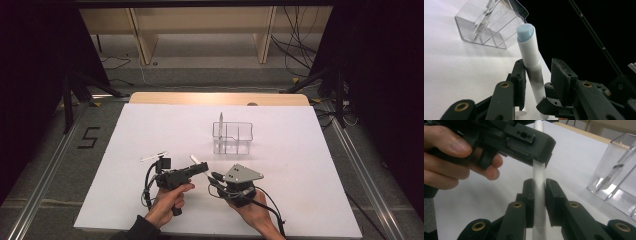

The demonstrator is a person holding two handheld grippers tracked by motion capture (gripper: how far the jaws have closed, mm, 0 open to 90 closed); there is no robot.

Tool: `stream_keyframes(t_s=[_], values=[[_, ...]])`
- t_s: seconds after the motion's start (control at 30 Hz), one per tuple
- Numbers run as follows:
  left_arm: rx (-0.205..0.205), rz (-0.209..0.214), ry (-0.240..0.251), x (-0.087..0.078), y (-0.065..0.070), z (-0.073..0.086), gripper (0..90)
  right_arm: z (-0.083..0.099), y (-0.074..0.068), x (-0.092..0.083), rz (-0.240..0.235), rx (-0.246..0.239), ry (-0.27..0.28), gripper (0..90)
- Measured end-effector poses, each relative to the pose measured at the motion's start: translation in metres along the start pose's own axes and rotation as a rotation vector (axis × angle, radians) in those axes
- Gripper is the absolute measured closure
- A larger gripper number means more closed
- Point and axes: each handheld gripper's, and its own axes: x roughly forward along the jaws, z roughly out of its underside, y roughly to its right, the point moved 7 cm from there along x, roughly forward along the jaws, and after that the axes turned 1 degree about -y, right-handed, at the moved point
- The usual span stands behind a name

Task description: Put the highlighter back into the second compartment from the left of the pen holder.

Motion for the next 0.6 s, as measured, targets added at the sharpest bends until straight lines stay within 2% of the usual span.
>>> stream_keyframes(t_s=[0.13,0.27,0.33,0.6], values=[[0.001,0.004,0.0,-0.0001,0.0005,0.0006,66.9,-0.0001,-0.0006,0.0,-0.001,-0.002,0.003,79.2],[-0.007,0.005,0.01,-0.0012,-0.0005,0.0001,73.9,-0.0002,-0.0008,-0.0005,-0.003,-0.002,0.005,79.2],[-0.019,0.018,0.01,-0.0014,-0.0004,0.0001,75.2,-0.0003,-0.001,-0.0008,-0.004,-0.004,0.006,79.1],[-0.012,0.036,0.001,-0.0018,0.0007,0.0009,77.6,0.0015,-0.0011,-0.0004,-0.009,-0.001,0.01,78.5]])
